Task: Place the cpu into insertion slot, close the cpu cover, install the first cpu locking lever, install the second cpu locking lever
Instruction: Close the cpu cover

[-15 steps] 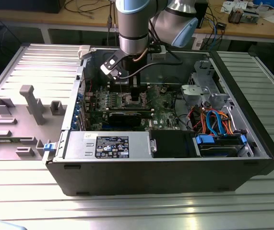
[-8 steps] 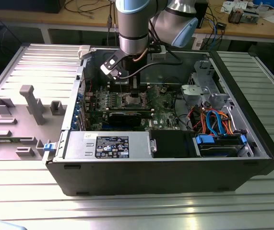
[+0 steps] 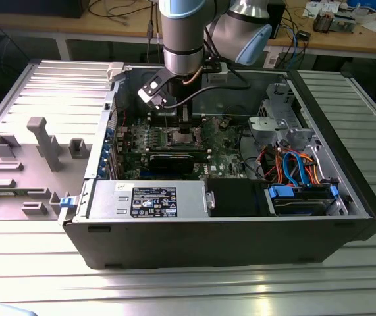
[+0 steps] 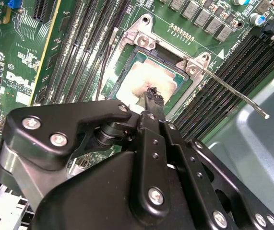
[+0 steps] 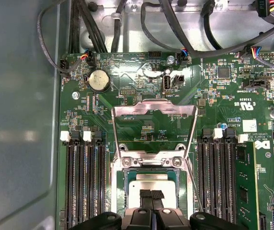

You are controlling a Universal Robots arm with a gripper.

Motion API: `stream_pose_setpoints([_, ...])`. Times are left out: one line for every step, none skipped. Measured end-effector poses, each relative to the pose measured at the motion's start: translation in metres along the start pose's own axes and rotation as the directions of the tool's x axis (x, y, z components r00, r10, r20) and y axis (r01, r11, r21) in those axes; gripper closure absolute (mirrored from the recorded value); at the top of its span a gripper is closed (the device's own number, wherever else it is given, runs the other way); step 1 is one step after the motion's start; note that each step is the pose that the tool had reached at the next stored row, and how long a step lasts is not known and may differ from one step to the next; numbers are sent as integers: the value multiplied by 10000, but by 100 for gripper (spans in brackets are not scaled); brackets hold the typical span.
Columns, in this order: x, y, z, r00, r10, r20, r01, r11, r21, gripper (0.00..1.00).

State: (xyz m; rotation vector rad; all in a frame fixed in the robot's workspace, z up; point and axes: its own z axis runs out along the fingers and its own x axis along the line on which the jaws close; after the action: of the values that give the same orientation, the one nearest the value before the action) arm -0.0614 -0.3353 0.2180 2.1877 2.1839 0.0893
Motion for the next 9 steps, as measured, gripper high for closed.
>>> stream_pose_setpoints([0,0,0,10000,0,0,0,10000,0,89])
stream_pose_setpoints([0,0,0,10000,0,0,0,10000,0,89])
stream_pose_setpoints([0,0,0,10000,0,0,0,10000,0,89])
stream_pose_setpoints([0,0,0,10000,0,0,0,10000,0,89])
stream_pose_setpoints([0,0,0,10000,0,0,0,10000,0,89])
stream_pose_setpoints([0,0,0,10000,0,0,0,10000,-1,89])
stream_pose_setpoints([-1,0,0,10000,0,0,0,10000,0,89])
stream_pose_setpoints([-2,0,-9,10000,0,2,0,10000,1,89])
stream_pose_setpoints([-1,4,-47,10000,0,0,0,10000,0,89])
